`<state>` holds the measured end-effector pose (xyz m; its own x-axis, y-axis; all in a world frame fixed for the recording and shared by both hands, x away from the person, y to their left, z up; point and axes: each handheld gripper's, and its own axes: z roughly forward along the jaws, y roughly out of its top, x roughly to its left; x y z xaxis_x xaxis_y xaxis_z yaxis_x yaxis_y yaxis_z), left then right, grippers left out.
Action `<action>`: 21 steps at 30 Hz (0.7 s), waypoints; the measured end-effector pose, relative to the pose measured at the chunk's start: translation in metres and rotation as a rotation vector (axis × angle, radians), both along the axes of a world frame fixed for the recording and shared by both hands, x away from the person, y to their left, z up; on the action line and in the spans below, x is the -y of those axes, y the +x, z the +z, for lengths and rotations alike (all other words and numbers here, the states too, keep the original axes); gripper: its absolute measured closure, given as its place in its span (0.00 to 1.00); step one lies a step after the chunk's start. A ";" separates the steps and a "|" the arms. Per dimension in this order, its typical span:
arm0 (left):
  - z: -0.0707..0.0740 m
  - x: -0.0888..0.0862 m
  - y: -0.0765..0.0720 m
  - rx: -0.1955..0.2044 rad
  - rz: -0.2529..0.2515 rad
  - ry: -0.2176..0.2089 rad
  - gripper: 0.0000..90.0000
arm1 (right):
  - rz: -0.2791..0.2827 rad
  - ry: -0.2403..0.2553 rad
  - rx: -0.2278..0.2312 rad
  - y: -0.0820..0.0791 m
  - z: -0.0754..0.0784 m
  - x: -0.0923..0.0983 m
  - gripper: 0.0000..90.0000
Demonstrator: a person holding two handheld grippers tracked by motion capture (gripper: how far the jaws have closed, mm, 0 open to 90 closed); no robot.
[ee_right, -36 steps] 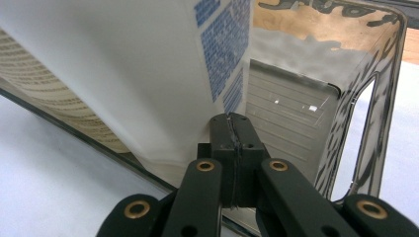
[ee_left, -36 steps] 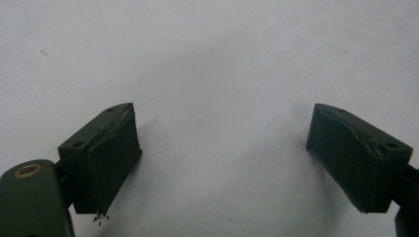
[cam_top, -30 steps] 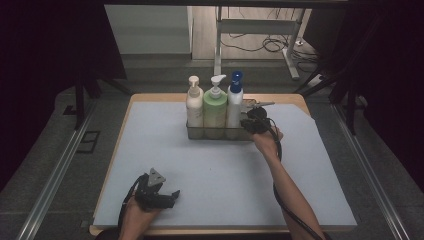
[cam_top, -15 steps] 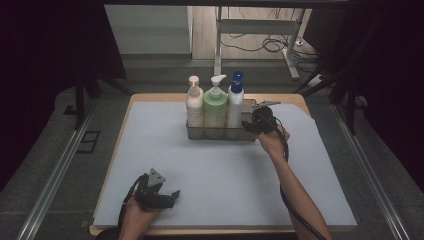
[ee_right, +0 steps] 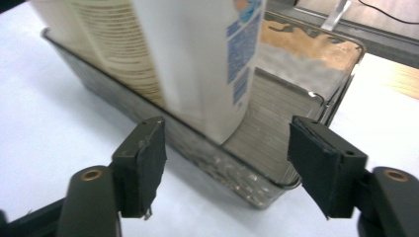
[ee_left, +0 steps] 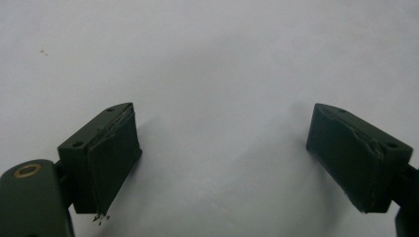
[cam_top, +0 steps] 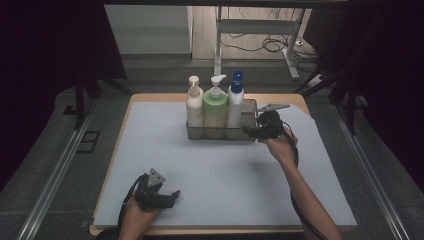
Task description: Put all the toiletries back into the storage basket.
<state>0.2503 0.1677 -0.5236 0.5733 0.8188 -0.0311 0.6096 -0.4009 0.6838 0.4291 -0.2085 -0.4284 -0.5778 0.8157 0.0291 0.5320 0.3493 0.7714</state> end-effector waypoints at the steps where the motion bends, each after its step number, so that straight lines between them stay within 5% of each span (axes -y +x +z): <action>1: 0.000 0.000 0.000 0.000 0.000 0.000 0.14 | 0.011 0.006 -0.002 -0.003 0.001 0.001 0.32; 9: 0.000 0.000 0.000 0.000 0.000 0.000 0.14 | 0.057 0.005 -0.002 -0.023 0.004 0.006 0.19; 21: 0.000 0.000 0.000 0.000 -0.002 0.002 0.14 | 0.103 -0.029 0.064 -0.055 0.009 0.018 0.01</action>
<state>0.2502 0.1679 -0.5236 0.5751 0.8175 -0.0295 0.6087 -0.4035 0.6831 0.3745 -0.2262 -0.4189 -0.6583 0.7520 -0.0332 0.4425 0.4224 0.7910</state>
